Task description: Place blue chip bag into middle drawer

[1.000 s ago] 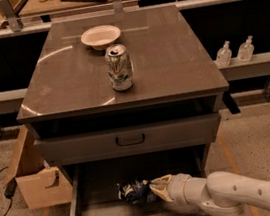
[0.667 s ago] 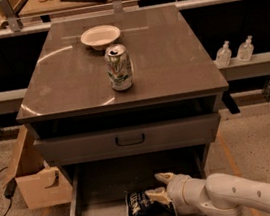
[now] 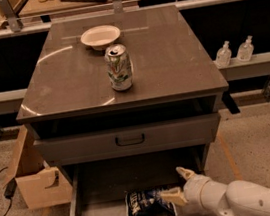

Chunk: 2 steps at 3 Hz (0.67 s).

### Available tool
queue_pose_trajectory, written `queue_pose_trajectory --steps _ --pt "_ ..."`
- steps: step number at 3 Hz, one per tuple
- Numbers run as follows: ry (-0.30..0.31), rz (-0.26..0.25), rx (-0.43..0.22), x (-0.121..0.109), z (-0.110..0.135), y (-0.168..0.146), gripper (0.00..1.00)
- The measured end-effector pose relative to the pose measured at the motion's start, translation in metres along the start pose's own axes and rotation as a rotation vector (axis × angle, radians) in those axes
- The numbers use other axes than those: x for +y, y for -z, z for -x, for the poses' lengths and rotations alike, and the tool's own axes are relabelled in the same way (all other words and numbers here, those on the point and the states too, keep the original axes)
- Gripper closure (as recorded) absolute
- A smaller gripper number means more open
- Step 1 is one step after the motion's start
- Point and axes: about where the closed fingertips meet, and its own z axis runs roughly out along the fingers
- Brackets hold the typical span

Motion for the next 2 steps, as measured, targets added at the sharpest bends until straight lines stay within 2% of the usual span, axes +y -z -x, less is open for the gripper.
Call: queue_pose_trajectory --steps 1,2 --pt "0.015 -0.095 0.060 -0.026 0.003 0.052 0.61" --pt "0.045 -0.124 0.068 -0.034 0.013 0.063 0.84"
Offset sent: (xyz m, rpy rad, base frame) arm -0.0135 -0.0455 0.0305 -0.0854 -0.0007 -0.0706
